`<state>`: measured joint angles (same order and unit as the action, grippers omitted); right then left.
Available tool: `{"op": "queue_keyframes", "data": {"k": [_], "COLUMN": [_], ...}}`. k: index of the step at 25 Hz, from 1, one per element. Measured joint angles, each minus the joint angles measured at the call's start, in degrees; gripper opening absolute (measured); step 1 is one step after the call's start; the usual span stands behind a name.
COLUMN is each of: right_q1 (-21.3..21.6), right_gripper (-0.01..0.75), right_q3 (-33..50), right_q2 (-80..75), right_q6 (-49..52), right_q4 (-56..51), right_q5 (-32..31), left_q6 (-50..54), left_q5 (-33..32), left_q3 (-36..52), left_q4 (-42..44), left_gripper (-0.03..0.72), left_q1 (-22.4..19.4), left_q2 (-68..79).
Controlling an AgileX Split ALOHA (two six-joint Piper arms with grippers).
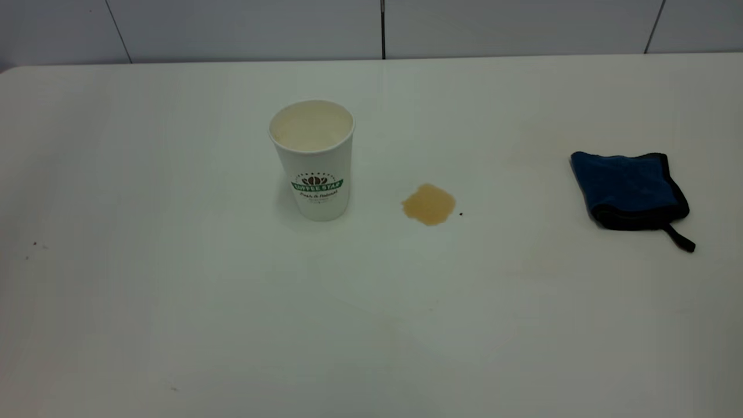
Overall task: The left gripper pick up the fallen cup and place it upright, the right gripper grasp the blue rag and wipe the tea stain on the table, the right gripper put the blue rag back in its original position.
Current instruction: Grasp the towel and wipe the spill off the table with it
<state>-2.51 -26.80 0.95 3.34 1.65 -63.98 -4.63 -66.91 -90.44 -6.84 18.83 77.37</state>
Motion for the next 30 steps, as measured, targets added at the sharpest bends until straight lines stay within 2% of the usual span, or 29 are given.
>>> {"op": "queue_keyframes", "data": {"k": [10,14,17,25,30], "right_q1": [0.0,0.0,0.0,0.0,0.0], "right_gripper": [0.534,0.534,0.534,0.534,0.534], "right_q3": [0.0,0.0,0.0,0.0,0.0], "right_q2": [0.0,0.0,0.0,0.0,0.0], "right_q6": [0.0,0.0,0.0,0.0,0.0], "right_q4": [0.0,0.0,0.0,0.0,0.0], "right_q5": [0.0,0.0,0.0,0.0,0.0], "left_q6": [0.52,2.39,2.9,3.32,3.71], "left_q5": [0.0,2.43,4.39,2.86,3.47], "left_q3": [34.04,45.16,50.94,60.34,62.68], "left_q4": [2.11,4.88,5.66,7.44,7.94], "left_gripper": [0.585,0.585,0.585,0.585,0.585], "left_q1": [0.0,0.0,0.0,0.0,0.0], "left_q2": [-15.69,-21.93,-26.11,-40.52,-50.83]}}
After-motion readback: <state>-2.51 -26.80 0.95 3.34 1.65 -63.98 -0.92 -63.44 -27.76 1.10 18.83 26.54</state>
